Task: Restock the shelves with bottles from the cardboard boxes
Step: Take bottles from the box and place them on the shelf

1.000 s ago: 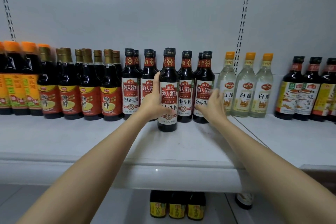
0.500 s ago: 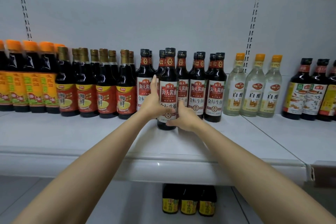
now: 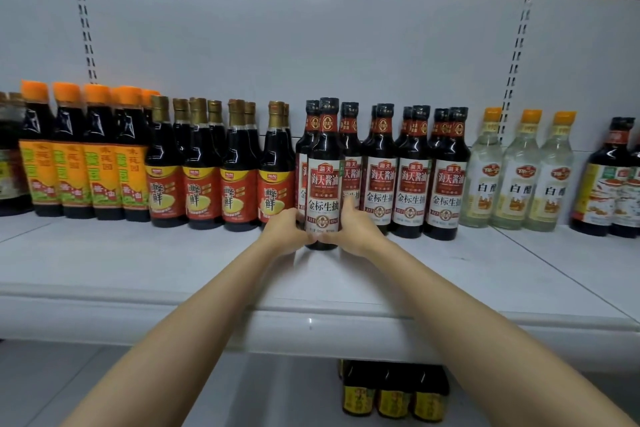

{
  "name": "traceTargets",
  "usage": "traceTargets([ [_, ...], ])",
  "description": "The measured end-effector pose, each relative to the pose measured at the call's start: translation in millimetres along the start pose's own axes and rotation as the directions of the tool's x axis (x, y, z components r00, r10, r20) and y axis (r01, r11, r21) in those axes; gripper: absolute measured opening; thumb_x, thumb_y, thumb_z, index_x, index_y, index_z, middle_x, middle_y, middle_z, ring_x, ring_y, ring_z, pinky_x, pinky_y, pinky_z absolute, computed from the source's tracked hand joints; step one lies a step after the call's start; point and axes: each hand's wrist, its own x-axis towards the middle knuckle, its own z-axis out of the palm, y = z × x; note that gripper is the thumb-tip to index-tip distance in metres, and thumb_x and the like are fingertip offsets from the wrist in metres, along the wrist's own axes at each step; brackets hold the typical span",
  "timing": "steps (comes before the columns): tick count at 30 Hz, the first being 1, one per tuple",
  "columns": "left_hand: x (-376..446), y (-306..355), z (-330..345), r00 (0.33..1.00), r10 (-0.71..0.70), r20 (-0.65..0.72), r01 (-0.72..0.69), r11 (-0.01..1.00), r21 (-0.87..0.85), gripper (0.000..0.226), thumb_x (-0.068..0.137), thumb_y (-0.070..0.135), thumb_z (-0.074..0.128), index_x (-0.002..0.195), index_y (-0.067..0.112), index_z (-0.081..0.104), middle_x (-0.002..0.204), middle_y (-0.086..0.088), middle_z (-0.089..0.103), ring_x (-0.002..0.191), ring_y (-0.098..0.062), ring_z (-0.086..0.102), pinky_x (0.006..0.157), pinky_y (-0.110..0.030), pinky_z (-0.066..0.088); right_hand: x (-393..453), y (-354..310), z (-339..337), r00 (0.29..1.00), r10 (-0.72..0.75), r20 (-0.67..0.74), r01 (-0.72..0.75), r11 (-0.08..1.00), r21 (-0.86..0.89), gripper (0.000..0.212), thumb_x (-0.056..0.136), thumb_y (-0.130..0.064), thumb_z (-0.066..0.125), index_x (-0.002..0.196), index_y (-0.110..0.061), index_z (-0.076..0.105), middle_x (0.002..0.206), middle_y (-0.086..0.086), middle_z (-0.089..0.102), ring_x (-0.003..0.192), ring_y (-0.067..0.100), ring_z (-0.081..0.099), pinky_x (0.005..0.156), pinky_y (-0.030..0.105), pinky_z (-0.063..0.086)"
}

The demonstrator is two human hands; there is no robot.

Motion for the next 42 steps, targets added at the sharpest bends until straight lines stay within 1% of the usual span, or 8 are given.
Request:
traceTargets([
  [5, 2, -9, 3, 0.997, -0.062, -0.056, 0.061, 0.998, -0.016, 0.050, 0.082, 0.017, 0.067, 0.126, 0.006, 0.044, 0.118, -0.006, 0.057, 0.114, -0.027, 0.054, 0.089, -0.031, 0.045, 4, -12, 12, 1.000, -0.004, -0.004, 0.005, 0.999, 0.035, 0.076, 0.083, -0.029, 0.072, 0.138, -0.010, 0.023, 0.136, 0.010, 0.050, 0.121, 0.027, 0.052, 0.099, 0.039, 0.045],
  [11, 16, -29, 10, 0.988, -0.058, -0.142, 0.057, 0.998, -0.009, 0.091, 0.052, 0.041, 0.069, 0.133, 0.015, 0.036, 0.130, -0.011, 0.054, 0.118, -0.034, 0.051, 0.097, -0.048, 0.046, 7, -26, 21, 1.000, 0.018, -0.017, -0.020, 0.994, -0.107, 0.067, 0.086, -0.036, 0.067, 0.131, -0.010, 0.025, 0.125, 0.012, 0.057, 0.108, 0.030, 0.058, 0.088, 0.044, 0.050],
  [17, 8, -26, 5, 0.990, 0.009, -0.140, -0.006, 1.000, 0.026, 0.076, 0.069, 0.026, 0.081, 0.131, 0.010, 0.040, 0.129, -0.009, 0.056, 0.116, -0.030, 0.054, 0.095, -0.042, 0.048, 7, -22, 23, 0.999, 0.020, -0.031, -0.024, 0.993, -0.117, 0.067, 0.086, -0.036, 0.067, 0.132, -0.010, 0.027, 0.127, 0.009, 0.057, 0.108, 0.028, 0.059, 0.081, 0.036, 0.047],
  [24, 10, -28, 5, 0.989, 0.040, -0.140, -0.032, 0.998, 0.062, 0.085, 0.069, 0.029, 0.082, 0.136, 0.009, 0.033, 0.128, -0.008, 0.057, 0.116, -0.029, 0.055, 0.095, -0.040, 0.047, 7, -16, 24, 0.999, 0.010, -0.036, -0.015, 0.992, -0.123, 0.065, 0.088, -0.037, 0.066, 0.132, -0.009, 0.027, 0.129, 0.010, 0.055, 0.111, 0.029, 0.058, 0.079, 0.035, 0.043],
  [29, 5, -24, 0, 0.993, 0.047, -0.111, -0.030, 0.988, 0.150, 0.077, 0.069, 0.035, 0.081, 0.130, 0.012, 0.041, 0.120, -0.006, 0.062, 0.110, -0.027, 0.058, 0.085, -0.034, 0.049, 9, -17, 21, 0.998, 0.052, 0.029, -0.049, 0.994, -0.099, 0.073, 0.090, -0.036, 0.063, 0.140, -0.005, 0.020, 0.136, 0.014, 0.050, 0.118, 0.031, 0.054, 0.090, 0.039, 0.044],
  [34, -5, -13, -11, 1.000, 0.011, -0.026, -0.006, 0.982, 0.189, 0.064, 0.070, 0.026, 0.081, 0.122, 0.012, 0.047, 0.117, -0.005, 0.062, 0.105, -0.023, 0.058, 0.081, -0.028, 0.046, 2, -20, 15, 0.991, 0.093, 0.095, -0.101, 0.991, 0.086, 0.086, 0.087, -0.030, 0.067, 0.146, -0.005, 0.010, 0.144, 0.014, 0.040, 0.128, 0.030, 0.045, 0.103, 0.040, 0.040],
  [38, -20, -9, -26, 0.996, 0.001, 0.092, -0.011, 0.994, 0.113, 0.061, 0.080, 0.020, 0.074, 0.131, 0.013, 0.041, 0.124, 0.001, 0.057, 0.105, -0.019, 0.055, 0.087, -0.025, 0.043, -19, -19, 9, 0.997, 0.075, -0.002, -0.075, 0.995, 0.064, 0.075, 0.087, -0.029, 0.067, 0.141, -0.010, 0.018, 0.143, 0.016, 0.030, 0.123, 0.032, 0.045, 0.099, 0.042, 0.041],
  [42, -35, -11, -41, 0.999, -0.033, -0.027, 0.036, 0.990, 0.136, 0.052, 0.087, 0.022, 0.067, 0.130, 0.008, 0.041, 0.117, -0.004, 0.057, 0.107, -0.023, 0.057, 0.086, -0.031, 0.048, -35, -34, 1, 0.996, -0.051, -0.071, 0.052, 0.999, 0.014, 0.063, 0.088, -0.031, 0.066, 0.135, -0.013, 0.027, 0.137, 0.012, 0.036, 0.115, 0.029, 0.050, 0.091, 0.038, 0.043],
])
